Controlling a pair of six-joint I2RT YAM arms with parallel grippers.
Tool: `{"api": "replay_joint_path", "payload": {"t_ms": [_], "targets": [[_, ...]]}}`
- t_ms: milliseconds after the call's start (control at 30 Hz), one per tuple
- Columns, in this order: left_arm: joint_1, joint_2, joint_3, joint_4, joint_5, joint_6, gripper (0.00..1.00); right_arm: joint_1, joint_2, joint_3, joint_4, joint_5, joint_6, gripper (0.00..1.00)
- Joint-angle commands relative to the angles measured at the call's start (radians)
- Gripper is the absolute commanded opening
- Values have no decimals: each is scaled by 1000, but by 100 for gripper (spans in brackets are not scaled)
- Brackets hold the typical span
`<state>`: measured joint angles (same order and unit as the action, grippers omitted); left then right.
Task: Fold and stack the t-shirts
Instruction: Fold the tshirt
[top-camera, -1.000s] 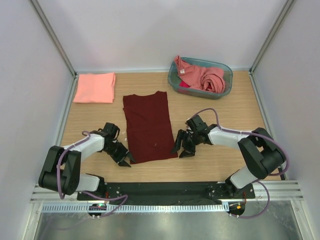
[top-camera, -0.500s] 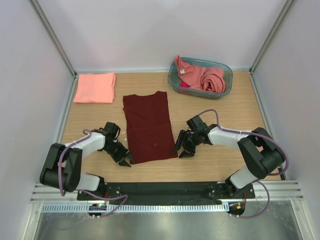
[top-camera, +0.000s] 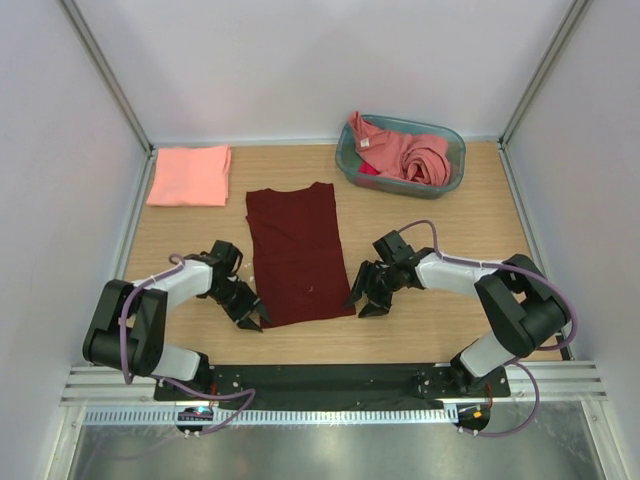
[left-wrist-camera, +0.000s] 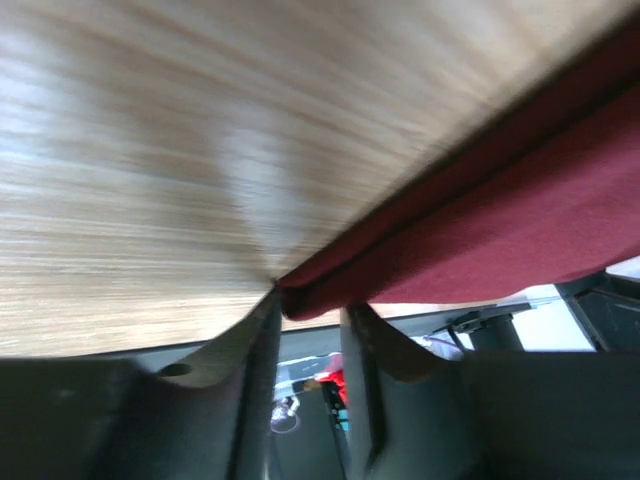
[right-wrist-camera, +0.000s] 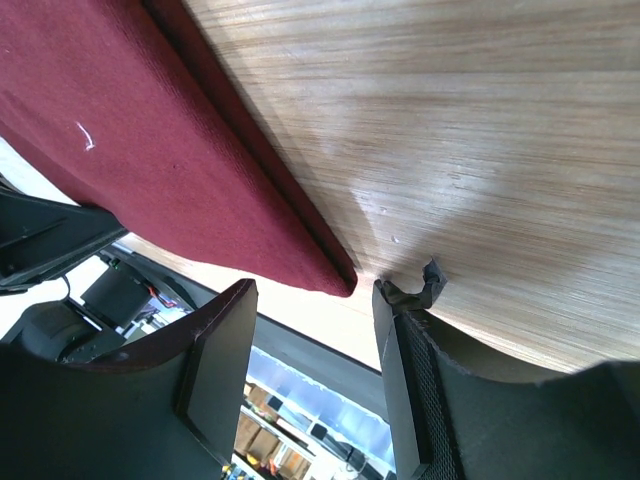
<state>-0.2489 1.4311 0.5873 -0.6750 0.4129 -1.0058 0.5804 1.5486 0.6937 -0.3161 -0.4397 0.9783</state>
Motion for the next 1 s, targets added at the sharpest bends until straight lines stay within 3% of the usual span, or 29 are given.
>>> {"api": "replay_joint_path", "payload": {"t_ms": [0,133,367,967], "targets": [[-1,14,5,71,-203,52,42,7,38,0,-61,73,-12,57],[-1,-29,-3,54,-226,44,49,7,48,6,-74,84,-30,57],[0,9,8,61,-227,53,47,10,61,-22,-9,53,7,57],[0,69,26,111,-230,84,21,6,137,13,-11,153,-12,52]]}}
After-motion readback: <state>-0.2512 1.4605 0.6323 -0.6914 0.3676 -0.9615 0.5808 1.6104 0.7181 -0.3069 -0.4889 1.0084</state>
